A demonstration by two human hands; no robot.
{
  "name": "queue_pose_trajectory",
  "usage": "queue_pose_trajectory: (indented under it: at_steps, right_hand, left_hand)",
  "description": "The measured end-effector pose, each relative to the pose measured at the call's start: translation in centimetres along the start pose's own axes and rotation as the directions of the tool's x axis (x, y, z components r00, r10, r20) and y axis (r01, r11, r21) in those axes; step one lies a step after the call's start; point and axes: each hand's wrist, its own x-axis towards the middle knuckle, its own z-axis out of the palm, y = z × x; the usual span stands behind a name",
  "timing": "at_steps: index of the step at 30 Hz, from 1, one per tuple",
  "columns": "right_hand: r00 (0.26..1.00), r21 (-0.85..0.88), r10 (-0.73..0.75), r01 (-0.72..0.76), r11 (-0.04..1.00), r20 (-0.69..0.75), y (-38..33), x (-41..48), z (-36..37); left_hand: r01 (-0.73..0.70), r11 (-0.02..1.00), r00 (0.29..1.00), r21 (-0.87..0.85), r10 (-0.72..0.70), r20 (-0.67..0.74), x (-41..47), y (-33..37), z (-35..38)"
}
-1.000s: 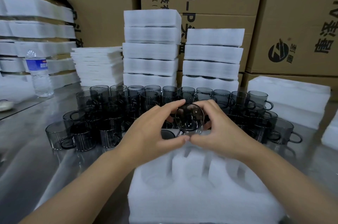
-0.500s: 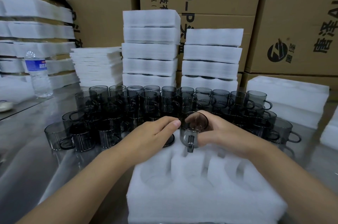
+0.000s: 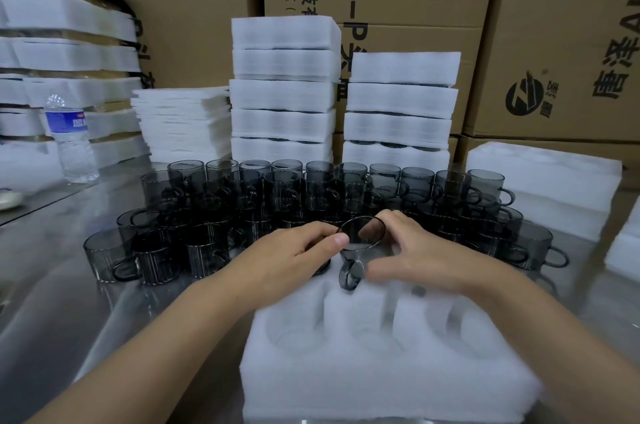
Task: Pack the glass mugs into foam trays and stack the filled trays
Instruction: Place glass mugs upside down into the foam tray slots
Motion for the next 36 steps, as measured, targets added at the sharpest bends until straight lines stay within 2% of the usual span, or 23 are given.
queue_pose_trajectory:
  at_steps: [5, 12, 16, 21, 31, 36]
  right_hand:
    - [0.994, 0.167, -0.036, 0.018, 0.986, 0.106, 0.05, -0.42, -0.74]
    - [0.989, 0.196, -0.034, 0.006, 0.981, 0.142, 0.36, -0.35, -0.88]
    - [0.999, 0.357, 0.045, -0.051, 0.933, 0.025, 0.42, 0.15, -0.83]
    - [0.997, 0.357, 0.055, -0.073, 0.931, 0.059, 0.42, -0.22, -0.77]
    - [0.991, 0.481, 0.084, -0.023, 0.877, -0.107, 0.73, 0.4, -0.79]
    - [0.994, 0.406, 0.079, -0.04, 0.913, -0.079, 0.6, 0.21, -0.67]
  left_hand:
    - [0.007, 1.0, 1.0, 0.012, -0.007, 0.005, -0.02, 0.12, -0.03]
    - [0.015, 0.999, 1.0, 0.038, -0.015, 0.005, -0.04, 0.16, -0.08]
    - [0.014, 1.0, 1.0, 0.026, -0.014, 0.011, -0.05, 0.29, -0.06]
    - [0.019, 1.0, 1.0, 0.023, -0.02, 0.024, -0.04, 0.34, -0.11]
    - [-0.015, 1.0, 0.999, 0.007, 0.015, 0.044, -0.17, 0.6, -0.22]
    - [-0.01, 1.0, 0.999, 0.01, 0.01, 0.041, -0.14, 0.62, -0.18]
